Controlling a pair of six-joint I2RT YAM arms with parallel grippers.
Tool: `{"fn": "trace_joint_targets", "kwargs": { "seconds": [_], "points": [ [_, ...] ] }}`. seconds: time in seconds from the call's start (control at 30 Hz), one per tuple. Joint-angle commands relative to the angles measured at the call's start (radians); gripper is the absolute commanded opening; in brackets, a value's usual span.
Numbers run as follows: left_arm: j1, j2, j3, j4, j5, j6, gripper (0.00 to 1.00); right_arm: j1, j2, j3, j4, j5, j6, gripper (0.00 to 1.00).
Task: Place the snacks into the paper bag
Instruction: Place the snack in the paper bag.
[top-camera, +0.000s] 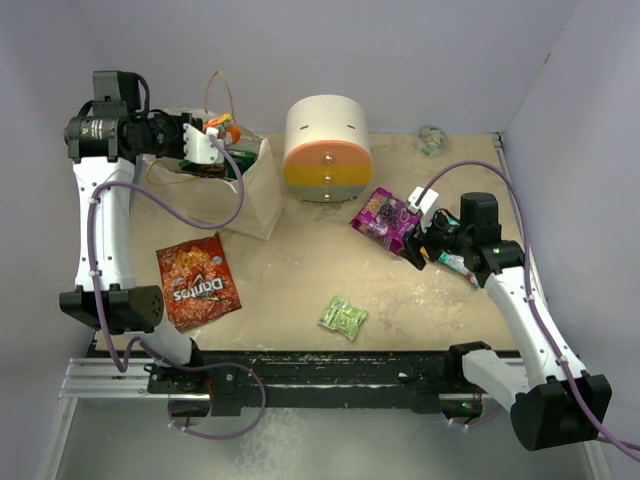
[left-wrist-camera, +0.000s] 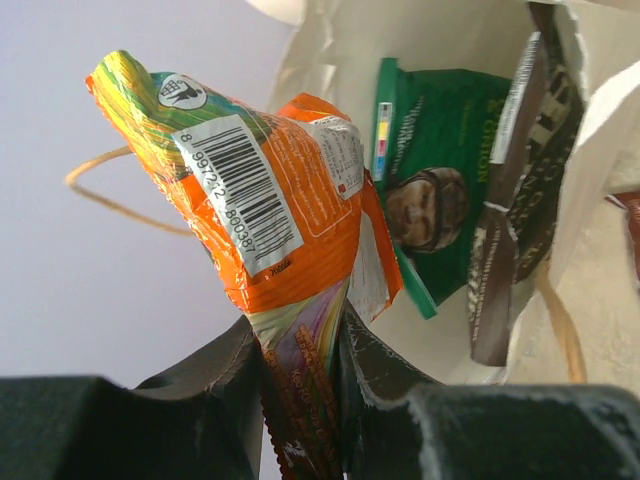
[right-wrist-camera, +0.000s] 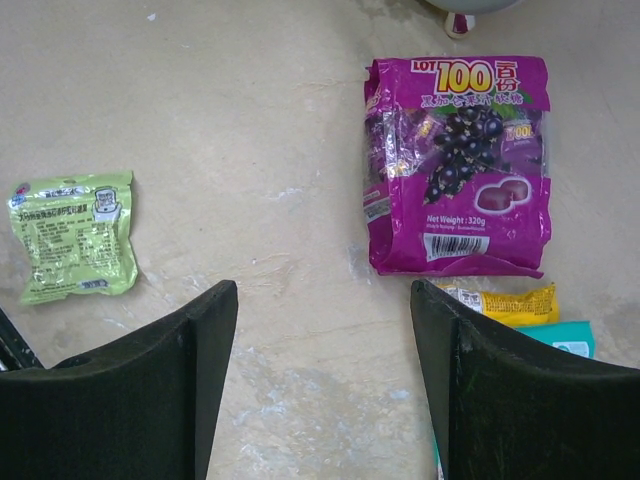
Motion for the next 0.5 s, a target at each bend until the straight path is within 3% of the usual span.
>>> {"fn": "trace_joint_targets", "kwargs": {
  "seconds": [0.0,0.47],
  "points": [
    [0.005,0.033,0.054,-0.083,0.050,0.131,0.00,-0.003,0.003,-0.012,0.034,0.014,-0.016,0.72],
    [0.005,0.102,0.055,-0.211,0.094,0.183,0.04,-0.005,0.028,-0.012,0.039,0.030,-0.027,0.71]
  ]
}}
